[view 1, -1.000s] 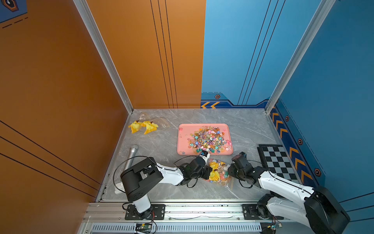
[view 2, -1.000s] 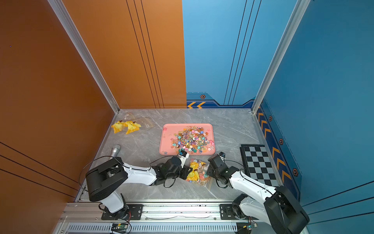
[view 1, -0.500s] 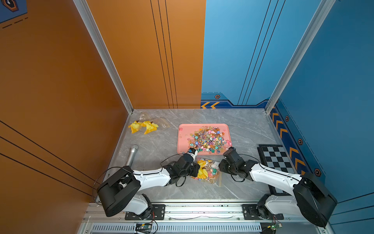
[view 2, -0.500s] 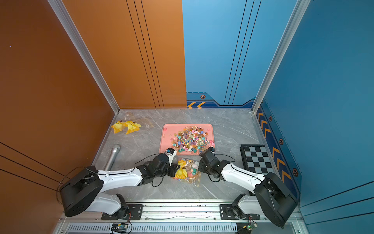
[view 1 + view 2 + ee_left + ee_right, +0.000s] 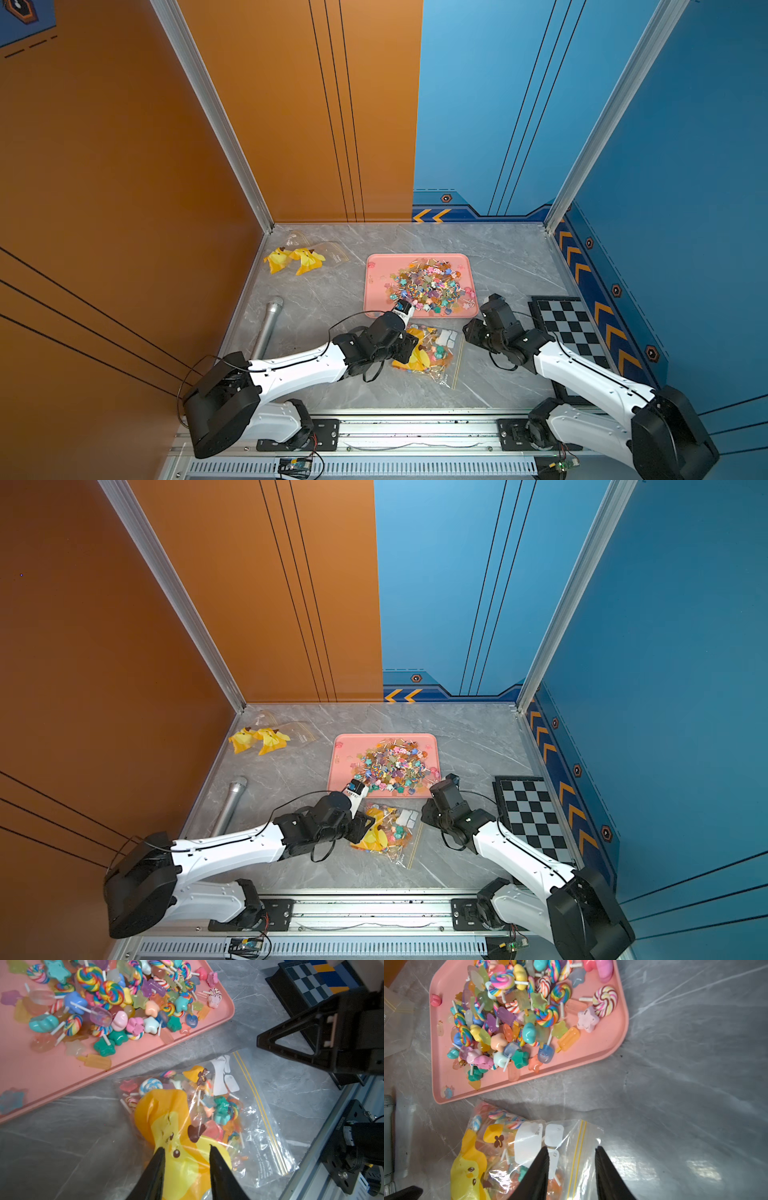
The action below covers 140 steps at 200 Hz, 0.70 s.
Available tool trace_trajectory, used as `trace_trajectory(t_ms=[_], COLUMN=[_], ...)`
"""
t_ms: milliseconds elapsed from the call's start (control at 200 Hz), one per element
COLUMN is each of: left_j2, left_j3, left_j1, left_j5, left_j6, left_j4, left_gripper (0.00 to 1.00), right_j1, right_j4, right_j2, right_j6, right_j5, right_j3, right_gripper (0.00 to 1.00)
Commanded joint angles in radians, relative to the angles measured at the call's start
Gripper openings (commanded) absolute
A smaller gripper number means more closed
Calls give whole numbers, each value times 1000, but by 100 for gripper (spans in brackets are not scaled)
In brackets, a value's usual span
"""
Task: Pour candies out of the ziploc bag
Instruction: Open the ziploc bag at the center of the board.
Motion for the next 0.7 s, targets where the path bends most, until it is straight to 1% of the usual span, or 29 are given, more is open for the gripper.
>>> trace_trajectory(t_ms=[0,115,175,260,465,496,521,696], left_j2=[57,127,166,226,366,386,402,543], left_j3=[49,105,145,205,341,346,390,532], left_j1=[-29,-66,-91,-139,-219,-231,-242,-292], left_j5=[-26,-16,-14,-18,-35,-40,-45,-85], left_j6=[14,6,22,51,74,77,80,102], left_j4=[-27,-12,-15,-23,-87,-93,-101,-198], left_gripper=[38,38,39,44,53,54,54,55], right_j1=[-16,-56,-77,-91,-125,-132,-140,-176], right_j4=[-56,-69,-71,-84,-128,-135,-140,-159], right_j2=[-24,-39,-53,-76,-158,-171,-182,-242], right_j6=[-32,-39,-36,-32,-26,-25,-24,-19], right_j5=[-20,-33,-40,-35,-10,-9,-10,-18], right_j3=[-35,-65,-81,-93,-112,-115,-117,-130], right_gripper=[39,39,39,41,44,44,44,45])
